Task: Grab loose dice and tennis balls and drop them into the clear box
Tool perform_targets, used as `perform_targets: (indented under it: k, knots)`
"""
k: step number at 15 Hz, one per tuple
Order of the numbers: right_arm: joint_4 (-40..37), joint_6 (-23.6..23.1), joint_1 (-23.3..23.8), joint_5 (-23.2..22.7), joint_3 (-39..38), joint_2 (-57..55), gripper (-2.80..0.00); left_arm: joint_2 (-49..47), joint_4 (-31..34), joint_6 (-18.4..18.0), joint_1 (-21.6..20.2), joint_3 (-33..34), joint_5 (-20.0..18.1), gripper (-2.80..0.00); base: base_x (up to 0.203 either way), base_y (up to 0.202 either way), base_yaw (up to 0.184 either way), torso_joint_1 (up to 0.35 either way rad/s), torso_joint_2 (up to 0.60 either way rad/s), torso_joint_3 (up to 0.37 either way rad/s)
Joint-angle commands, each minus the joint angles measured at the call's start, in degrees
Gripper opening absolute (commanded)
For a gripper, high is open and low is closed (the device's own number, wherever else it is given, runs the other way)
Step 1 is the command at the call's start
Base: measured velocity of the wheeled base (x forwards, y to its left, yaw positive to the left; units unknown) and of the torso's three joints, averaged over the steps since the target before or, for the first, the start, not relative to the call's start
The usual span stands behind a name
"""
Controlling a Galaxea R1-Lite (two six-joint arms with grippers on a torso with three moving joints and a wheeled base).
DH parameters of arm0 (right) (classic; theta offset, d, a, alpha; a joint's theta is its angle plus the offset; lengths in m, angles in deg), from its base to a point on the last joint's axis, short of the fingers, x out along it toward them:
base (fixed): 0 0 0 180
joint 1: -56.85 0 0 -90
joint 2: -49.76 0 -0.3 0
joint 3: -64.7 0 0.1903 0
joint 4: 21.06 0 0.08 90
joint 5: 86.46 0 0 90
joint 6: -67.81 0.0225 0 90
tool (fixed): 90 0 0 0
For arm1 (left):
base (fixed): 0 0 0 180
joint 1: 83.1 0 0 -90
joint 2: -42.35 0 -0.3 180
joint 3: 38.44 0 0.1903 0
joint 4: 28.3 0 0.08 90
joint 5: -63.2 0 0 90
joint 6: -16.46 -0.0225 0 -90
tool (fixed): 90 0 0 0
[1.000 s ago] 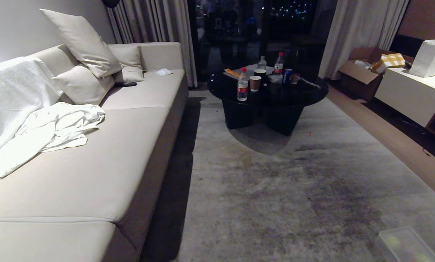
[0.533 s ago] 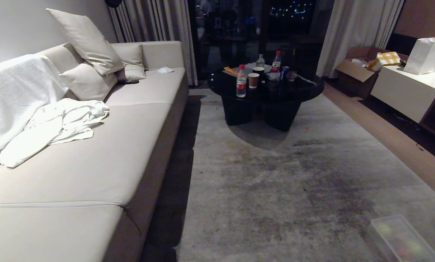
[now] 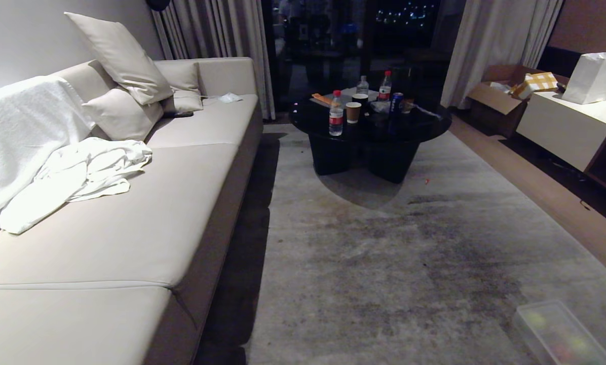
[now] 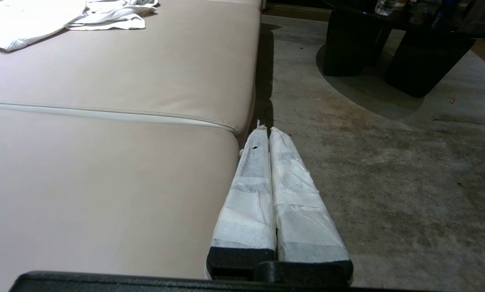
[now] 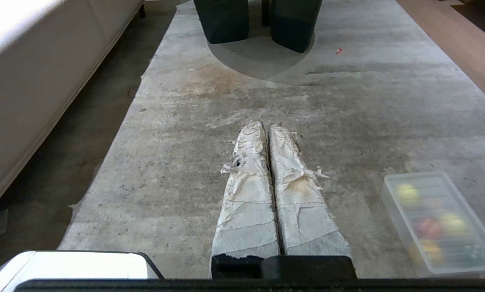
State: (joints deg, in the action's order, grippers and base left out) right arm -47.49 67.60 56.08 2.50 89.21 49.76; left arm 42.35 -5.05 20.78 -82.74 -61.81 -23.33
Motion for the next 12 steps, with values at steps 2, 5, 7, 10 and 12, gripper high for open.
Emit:
perform_targets:
  k: [2, 5, 7, 10, 12]
  knots:
    - [-0.02, 0.03, -0.02, -0.02, 0.00, -0.09, -2.80, -0.09, -0.06, 0.07, 0.00, 0.09, 0.05, -2.80, 0.000, 0.000, 0.000, 0.000, 0.00, 0.000]
    - [-0.02, 0.03, -0.02, -0.02, 0.00, -0.03, -2.80, -0.09, -0.07, 0.07, 0.00, 0.09, 0.05, -2.80, 0.000, 0.000, 0.000, 0.000, 0.00, 0.000]
    - [-0.02, -0.06, -0.02, -0.02, 0.00, -0.09, -2.80, -0.09, 0.02, 0.07, 0.00, 0.09, 0.05, -2.80, 0.000, 0.000, 0.000, 0.000, 0.00, 0.000]
    - [-0.02, 0.12, -0.02, 0.07, 0.00, -0.09, -2.80, -0.09, -0.07, 0.07, 0.00, 0.09, 0.05, -2.80, 0.000, 0.000, 0.000, 0.000, 0.00, 0.000]
    - [-0.02, 0.03, -0.02, -0.02, 0.00, -0.09, -2.80, -0.09, -0.07, 0.07, 0.00, 0.09, 0.05, -2.80, 0.000, 0.000, 0.000, 0.000, 0.00, 0.000]
